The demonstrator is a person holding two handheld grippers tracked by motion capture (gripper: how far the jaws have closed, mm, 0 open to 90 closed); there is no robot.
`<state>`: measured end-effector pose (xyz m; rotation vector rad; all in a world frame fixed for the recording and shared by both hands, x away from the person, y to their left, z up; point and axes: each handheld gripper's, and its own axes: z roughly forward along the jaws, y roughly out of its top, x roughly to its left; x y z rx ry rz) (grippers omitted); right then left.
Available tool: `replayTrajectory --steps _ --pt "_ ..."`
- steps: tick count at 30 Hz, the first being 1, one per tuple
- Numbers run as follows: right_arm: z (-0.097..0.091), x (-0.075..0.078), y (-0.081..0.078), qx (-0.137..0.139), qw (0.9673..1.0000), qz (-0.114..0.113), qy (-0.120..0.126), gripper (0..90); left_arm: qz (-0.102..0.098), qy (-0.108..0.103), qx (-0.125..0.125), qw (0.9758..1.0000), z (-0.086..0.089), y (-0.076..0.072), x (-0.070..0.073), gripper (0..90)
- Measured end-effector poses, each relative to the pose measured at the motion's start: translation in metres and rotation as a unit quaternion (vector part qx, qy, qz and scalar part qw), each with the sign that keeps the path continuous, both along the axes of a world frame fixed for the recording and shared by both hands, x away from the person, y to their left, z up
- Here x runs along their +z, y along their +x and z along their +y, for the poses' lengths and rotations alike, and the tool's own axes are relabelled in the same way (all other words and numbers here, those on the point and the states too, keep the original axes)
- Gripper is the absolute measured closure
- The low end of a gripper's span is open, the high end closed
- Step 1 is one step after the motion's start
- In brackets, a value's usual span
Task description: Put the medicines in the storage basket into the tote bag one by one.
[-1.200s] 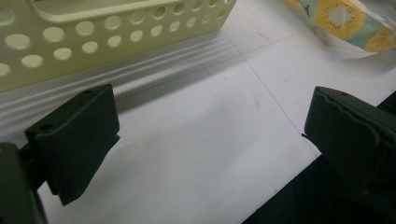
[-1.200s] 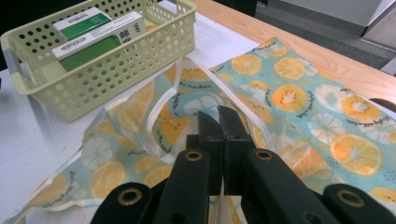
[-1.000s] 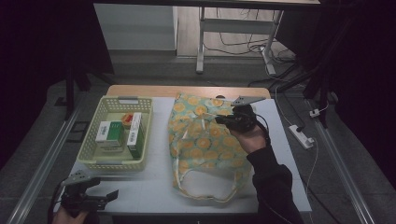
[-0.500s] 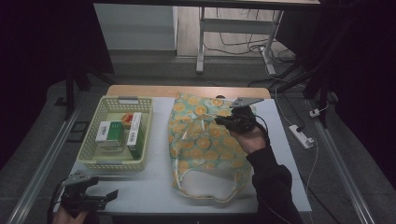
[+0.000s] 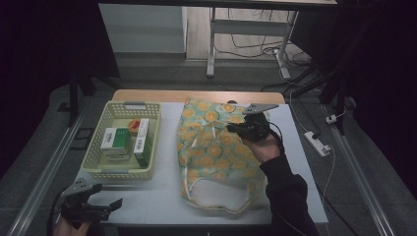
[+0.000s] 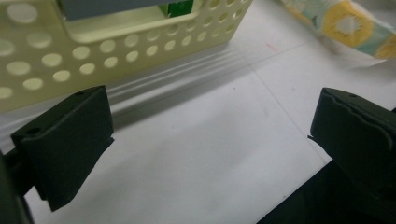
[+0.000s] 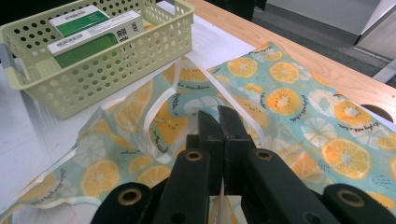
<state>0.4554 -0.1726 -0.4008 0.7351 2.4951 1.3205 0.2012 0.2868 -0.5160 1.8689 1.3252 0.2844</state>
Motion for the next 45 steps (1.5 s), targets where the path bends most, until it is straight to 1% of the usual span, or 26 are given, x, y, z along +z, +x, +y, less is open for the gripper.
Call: replayTrajectory --steps 4,10,14,18,23,26,27,32,35,37,39,40,41,43,45 --pt "0.000 -0.001 0.000 0.000 1.0000 0.001 -0.001 89.6 -0.006 -0.011 -0.007 0.9999 0.001 0.001 0.001 0.0" --pt "0.000 -0.001 0.000 0.002 1.0000 0.001 -0.002 89.6 -0.017 -0.018 -0.014 0.9996 0.002 0.002 0.004 0.0" --pt "0.001 -0.001 -0.001 0.007 1.0000 0.000 -0.006 89.5 -0.032 -0.027 -0.014 0.9990 0.002 0.003 0.007 0.0" --pt "0.001 -0.003 -0.001 0.007 0.9999 0.000 -0.009 89.5 -0.039 -0.021 -0.011 0.9990 0.002 0.003 0.012 0.0" --pt "0.003 -0.004 -0.001 0.009 0.9999 0.002 -0.012 89.5 -0.038 -0.017 -0.006 0.9991 0.004 0.005 0.019 0.0" --pt "0.004 -0.005 -0.001 0.010 0.9998 0.003 -0.014 89.5 -0.056 -0.008 0.001 0.9984 0.004 0.006 0.024 0.0" --pt "0.004 -0.005 -0.001 0.010 0.9998 0.003 -0.014 89.5 -0.060 -0.008 0.004 0.9982 0.004 0.007 0.026 0.0" --pt "0.002 -0.004 0.000 0.008 0.9999 0.004 -0.010 89.5 -0.072 -0.003 0.013 0.9973 0.005 0.013 0.034 0.0" --pt "0.001 -0.004 0.000 0.007 0.9999 0.003 -0.008 89.5 -0.077 -0.001 0.027 0.9967 0.007 0.019 0.039 0.0" --pt "0.000 -0.003 0.000 0.007 0.9999 0.002 -0.007 89.5 -0.071 -0.002 0.031 0.9970 0.008 0.024 0.043 0.0" --pt "0.000 -0.003 0.000 0.007 1.0000 0.001 -0.007 89.5 -0.066 0.009 0.034 0.9972 0.008 0.030 0.045 0.0" --pt "0.000 -0.003 0.000 0.007 1.0000 0.001 -0.007 89.5 -0.066 0.009 0.034 0.9972 0.008 0.030 0.045 0.0" --pt "0.000 -0.002 0.000 0.007 1.0000 0.001 -0.006 89.5 -0.065 0.026 0.041 0.9967 0.007 0.037 0.046 0.0" --pt "-0.001 -0.002 0.000 0.006 1.0000 0.000 -0.005 89.5 -0.061 0.033 0.046 0.9965 0.008 0.044 0.047 0.0" --pt "-0.001 -0.002 0.000 0.007 1.0000 0.000 -0.005 89.5 -0.055 0.036 0.052 0.9965 0.009 0.051 0.047 0.0"
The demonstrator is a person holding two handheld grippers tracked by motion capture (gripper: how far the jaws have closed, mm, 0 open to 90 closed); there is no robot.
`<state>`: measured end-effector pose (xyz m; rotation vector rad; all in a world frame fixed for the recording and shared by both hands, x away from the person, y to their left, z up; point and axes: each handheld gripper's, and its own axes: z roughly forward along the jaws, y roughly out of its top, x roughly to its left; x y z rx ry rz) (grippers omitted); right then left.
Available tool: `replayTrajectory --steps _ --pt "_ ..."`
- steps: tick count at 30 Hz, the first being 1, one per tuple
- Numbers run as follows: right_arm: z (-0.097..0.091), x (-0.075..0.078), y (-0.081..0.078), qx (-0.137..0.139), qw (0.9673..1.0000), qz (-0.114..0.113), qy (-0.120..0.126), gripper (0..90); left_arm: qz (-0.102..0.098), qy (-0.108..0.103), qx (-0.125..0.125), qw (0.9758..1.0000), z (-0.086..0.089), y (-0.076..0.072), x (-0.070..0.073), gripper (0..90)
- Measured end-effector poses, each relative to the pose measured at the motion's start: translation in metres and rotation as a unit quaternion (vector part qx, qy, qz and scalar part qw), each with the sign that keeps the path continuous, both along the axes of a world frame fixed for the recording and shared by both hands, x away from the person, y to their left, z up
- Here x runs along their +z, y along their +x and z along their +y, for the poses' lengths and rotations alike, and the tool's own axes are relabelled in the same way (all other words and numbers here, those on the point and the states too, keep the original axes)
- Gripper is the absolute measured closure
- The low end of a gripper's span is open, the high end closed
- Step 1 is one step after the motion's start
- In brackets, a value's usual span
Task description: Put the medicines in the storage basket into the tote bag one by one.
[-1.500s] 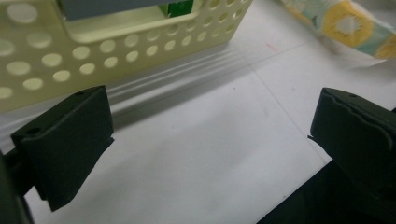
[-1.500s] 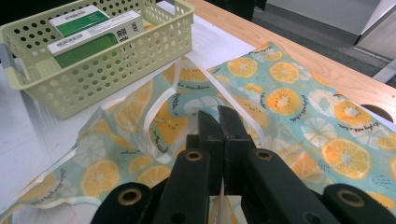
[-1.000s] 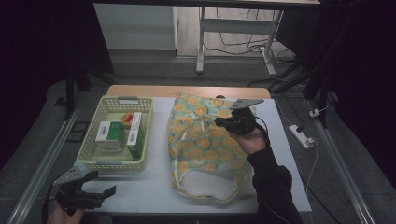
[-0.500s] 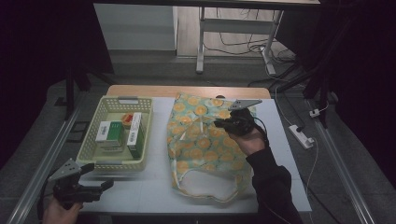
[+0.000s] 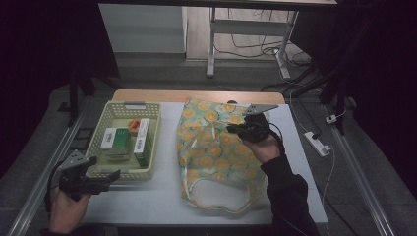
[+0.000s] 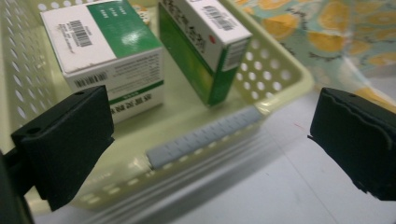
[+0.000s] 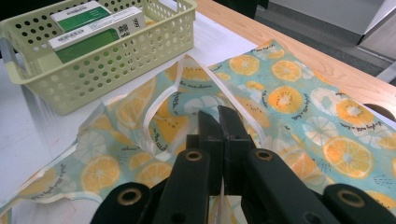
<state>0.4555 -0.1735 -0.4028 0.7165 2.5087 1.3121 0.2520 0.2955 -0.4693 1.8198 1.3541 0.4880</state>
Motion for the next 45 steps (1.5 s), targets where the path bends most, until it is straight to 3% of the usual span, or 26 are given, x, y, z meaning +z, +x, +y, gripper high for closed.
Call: replayTrajectory --steps 8,11,24,29,33,40,45 --pt "0.000 0.000 0.000 0.001 1.0000 -0.002 -0.001 89.5 0.016 0.041 0.023 0.9988 0.000 0.023 -0.005 0.0" --pt "0.000 0.000 0.000 0.001 1.0000 -0.002 0.000 89.5 0.016 0.037 0.032 0.9987 0.004 0.029 -0.005 0.0" --pt "0.000 0.000 0.000 0.001 1.0000 -0.001 -0.002 89.5 0.062 0.047 0.051 0.9957 0.011 0.065 -0.002 0.0" --pt "0.000 0.000 0.000 0.002 1.0000 -0.002 -0.002 89.5 0.085 0.071 0.068 0.9915 0.008 0.082 -0.003 0.0" --pt "-0.001 0.001 0.000 0.001 1.0000 -0.002 -0.001 89.5 0.101 0.073 0.081 0.9888 0.008 0.092 -0.005 0.0" --pt "-0.001 0.002 0.000 0.002 1.0000 -0.003 0.002 89.5 0.139 0.083 0.101 0.9816 0.007 0.106 -0.010 0.0" --pt "-0.001 0.001 0.000 0.002 1.0000 -0.002 0.000 89.5 0.159 0.081 0.101 0.9789 0.008 0.110 -0.011 0.0"
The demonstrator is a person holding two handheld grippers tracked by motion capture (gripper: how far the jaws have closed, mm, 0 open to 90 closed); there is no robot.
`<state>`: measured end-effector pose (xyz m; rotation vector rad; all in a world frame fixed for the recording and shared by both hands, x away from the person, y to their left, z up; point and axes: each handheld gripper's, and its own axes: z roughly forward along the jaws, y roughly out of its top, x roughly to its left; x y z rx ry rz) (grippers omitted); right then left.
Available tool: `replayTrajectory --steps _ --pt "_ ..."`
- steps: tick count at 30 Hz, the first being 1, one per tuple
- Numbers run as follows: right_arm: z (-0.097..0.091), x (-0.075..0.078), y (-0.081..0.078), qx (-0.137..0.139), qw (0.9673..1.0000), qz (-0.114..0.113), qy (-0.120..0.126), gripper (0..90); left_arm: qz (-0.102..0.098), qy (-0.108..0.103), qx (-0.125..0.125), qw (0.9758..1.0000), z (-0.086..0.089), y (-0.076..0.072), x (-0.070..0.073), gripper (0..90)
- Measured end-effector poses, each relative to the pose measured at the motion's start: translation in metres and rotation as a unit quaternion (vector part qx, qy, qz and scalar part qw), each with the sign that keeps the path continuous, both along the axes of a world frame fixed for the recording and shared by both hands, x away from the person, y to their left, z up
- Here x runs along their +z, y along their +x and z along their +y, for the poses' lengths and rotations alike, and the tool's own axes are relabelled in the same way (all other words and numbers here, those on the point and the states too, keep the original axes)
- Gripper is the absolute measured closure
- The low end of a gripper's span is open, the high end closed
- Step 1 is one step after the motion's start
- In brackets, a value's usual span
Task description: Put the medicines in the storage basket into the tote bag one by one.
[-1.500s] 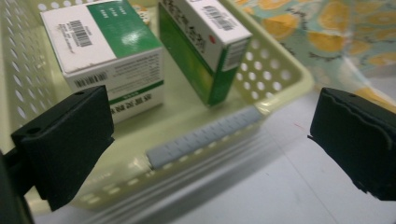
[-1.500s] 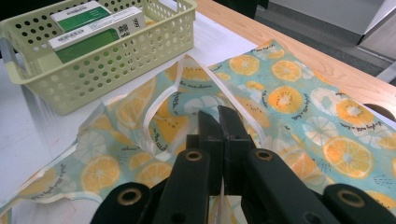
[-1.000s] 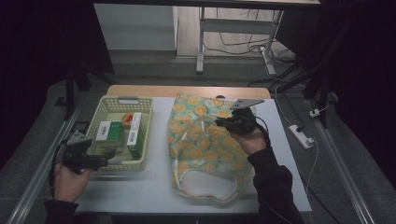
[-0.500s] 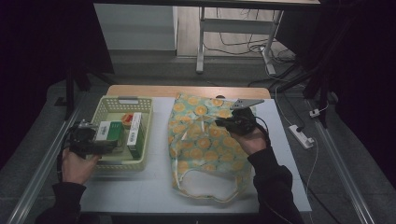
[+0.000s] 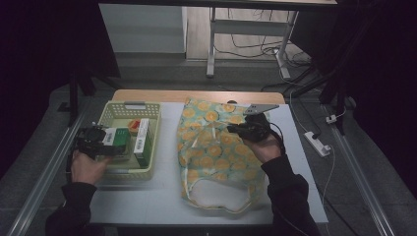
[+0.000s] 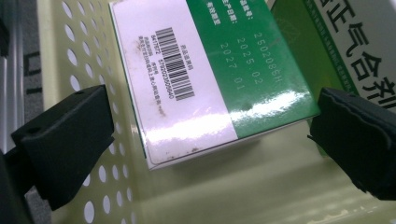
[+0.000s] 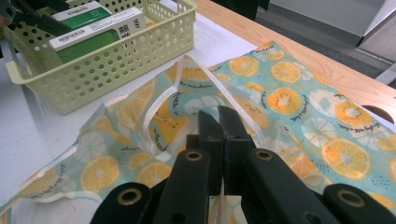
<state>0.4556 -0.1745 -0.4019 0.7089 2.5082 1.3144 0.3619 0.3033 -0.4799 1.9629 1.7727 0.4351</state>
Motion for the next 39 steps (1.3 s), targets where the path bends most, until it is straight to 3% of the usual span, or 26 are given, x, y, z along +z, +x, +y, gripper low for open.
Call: replayTrajectory --steps 6,11,14,23,31,39 --pt "0.001 0.000 0.000 0.002 1.0000 -0.001 -0.001 89.5 0.039 0.008 -0.004 0.9992 -0.001 0.008 -0.002 0.0" --pt "0.001 0.000 0.000 0.002 1.0000 -0.001 0.000 89.4 0.047 -0.001 -0.011 0.9988 0.000 0.009 -0.003 3.4" --pt "0.001 0.000 0.000 0.002 1.0000 -0.001 0.000 89.5 0.050 0.005 -0.009 0.9987 0.000 0.009 -0.003 9.1" --pt "0.000 0.000 0.000 0.001 1.0000 -0.001 0.000 89.5 0.044 0.012 -0.012 0.9989 0.001 0.008 -0.001 14.9" --pt "0.000 0.000 0.000 0.000 1.0000 -0.002 0.000 89.5 0.036 0.000 -0.014 0.9992 0.004 0.005 -0.001 15.8" --pt "0.000 0.000 0.000 0.000 1.0000 -0.002 0.001 89.5 0.007 -0.010 -0.020 0.9997 0.005 -0.002 0.005 15.9"
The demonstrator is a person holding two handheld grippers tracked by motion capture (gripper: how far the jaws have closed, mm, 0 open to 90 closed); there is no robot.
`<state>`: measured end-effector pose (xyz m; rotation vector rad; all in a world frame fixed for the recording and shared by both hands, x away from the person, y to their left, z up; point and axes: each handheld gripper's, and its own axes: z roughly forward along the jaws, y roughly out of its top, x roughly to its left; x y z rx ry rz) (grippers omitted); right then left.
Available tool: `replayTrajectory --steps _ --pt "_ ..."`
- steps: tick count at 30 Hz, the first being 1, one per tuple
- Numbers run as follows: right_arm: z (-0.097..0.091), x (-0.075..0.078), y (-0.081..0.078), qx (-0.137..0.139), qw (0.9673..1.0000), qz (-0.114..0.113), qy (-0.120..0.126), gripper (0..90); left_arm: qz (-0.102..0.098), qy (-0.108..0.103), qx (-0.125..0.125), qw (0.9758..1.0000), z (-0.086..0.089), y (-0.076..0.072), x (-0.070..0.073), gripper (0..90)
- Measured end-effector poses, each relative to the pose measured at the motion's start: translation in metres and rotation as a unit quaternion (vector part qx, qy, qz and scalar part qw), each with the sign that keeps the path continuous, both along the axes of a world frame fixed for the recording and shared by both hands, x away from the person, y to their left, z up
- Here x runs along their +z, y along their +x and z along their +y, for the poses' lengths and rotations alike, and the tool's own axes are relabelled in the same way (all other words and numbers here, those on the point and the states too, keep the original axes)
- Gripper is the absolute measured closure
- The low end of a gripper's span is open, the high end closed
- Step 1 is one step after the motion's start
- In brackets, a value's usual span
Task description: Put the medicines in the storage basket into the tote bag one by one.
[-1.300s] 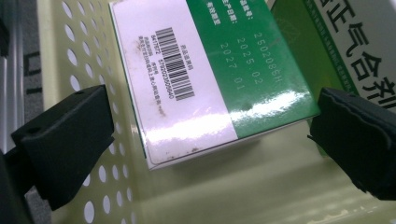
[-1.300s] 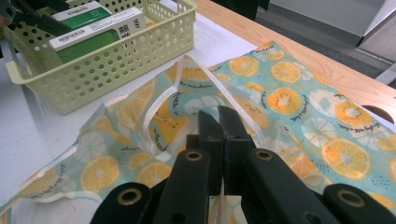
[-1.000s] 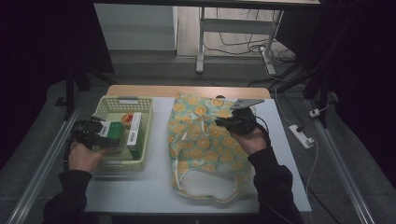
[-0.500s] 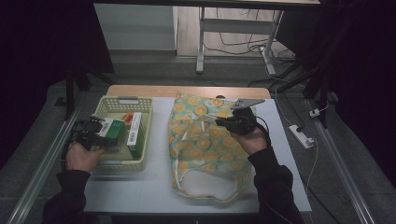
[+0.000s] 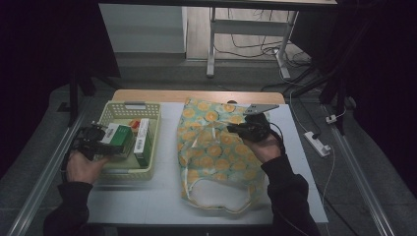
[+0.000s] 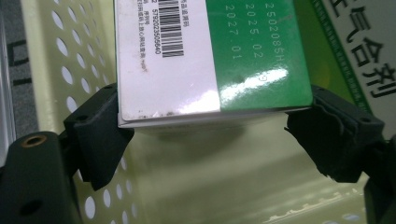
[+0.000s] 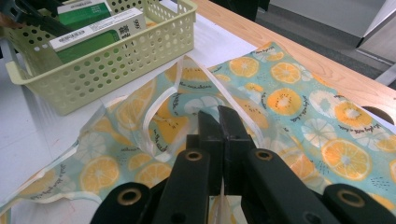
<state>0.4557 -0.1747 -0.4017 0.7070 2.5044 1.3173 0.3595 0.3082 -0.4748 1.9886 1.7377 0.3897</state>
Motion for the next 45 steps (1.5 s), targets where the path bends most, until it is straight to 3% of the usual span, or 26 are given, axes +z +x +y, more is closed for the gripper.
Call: replayTrajectory --steps 11,28,31,37,45 --pt "0.000 -0.001 0.001 -0.002 1.0000 0.001 0.003 89.5 -0.047 -0.015 -0.028 0.9984 0.006 -0.020 0.022 15.9" --pt "-0.001 -0.002 0.002 -0.003 1.0000 0.002 0.005 89.5 -0.093 -0.037 -0.091 0.9908 0.001 -0.047 0.058 15.9" --pt "-0.001 -0.002 0.002 -0.003 1.0000 0.002 0.005 89.5 -0.098 -0.031 -0.104 0.9892 -0.005 -0.053 0.064 15.9" --pt "-0.001 -0.002 0.002 -0.004 1.0000 0.003 0.006 89.5 -0.103 -0.041 -0.135 0.9846 -0.017 -0.061 0.072 15.9" --pt "-0.002 -0.003 0.003 -0.004 1.0000 0.005 0.006 89.5 -0.106 -0.058 -0.178 0.9765 -0.037 -0.068 0.081 15.8"
